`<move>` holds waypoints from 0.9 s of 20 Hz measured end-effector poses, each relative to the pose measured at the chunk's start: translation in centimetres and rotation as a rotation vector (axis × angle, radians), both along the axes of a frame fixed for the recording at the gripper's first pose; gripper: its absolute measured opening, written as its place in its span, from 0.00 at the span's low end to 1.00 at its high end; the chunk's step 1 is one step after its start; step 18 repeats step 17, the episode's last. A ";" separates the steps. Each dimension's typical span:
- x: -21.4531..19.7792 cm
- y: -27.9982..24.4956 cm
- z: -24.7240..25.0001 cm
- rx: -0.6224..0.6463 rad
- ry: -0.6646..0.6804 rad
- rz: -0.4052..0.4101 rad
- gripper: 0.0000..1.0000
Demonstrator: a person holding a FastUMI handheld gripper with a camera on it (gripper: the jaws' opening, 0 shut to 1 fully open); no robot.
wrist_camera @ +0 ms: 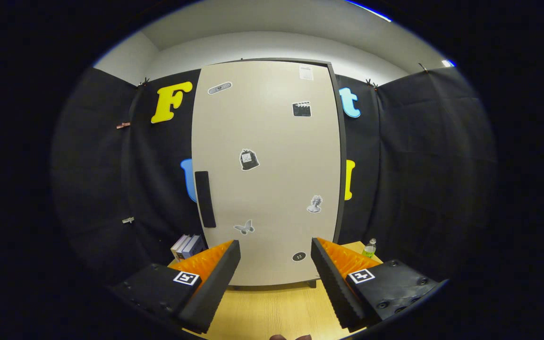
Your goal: Open the shoe cabinet door, grab the shoes and put them into the shoe cabinet, then close the shoe cabinet door.
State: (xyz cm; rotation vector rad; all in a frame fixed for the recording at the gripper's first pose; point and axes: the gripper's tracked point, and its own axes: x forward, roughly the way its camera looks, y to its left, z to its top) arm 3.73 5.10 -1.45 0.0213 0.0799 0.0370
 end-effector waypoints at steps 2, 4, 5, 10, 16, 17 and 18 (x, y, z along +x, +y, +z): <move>0.0 -0.1 0.0 0.001 0.001 0.000 0.98; 0.0 -0.3 -0.1 -0.004 -0.002 -0.003 0.98; 0.0 -0.4 -0.1 -0.008 -0.002 -0.005 0.98; 0.1 -0.4 -0.1 -0.002 -0.004 -0.006 0.98; 0.0 -0.6 0.2 -0.015 -0.016 -0.010 0.98; 0.1 -0.6 0.3 -0.017 -0.019 -0.010 0.98; 0.1 -0.6 0.3 -0.017 -0.019 -0.010 0.98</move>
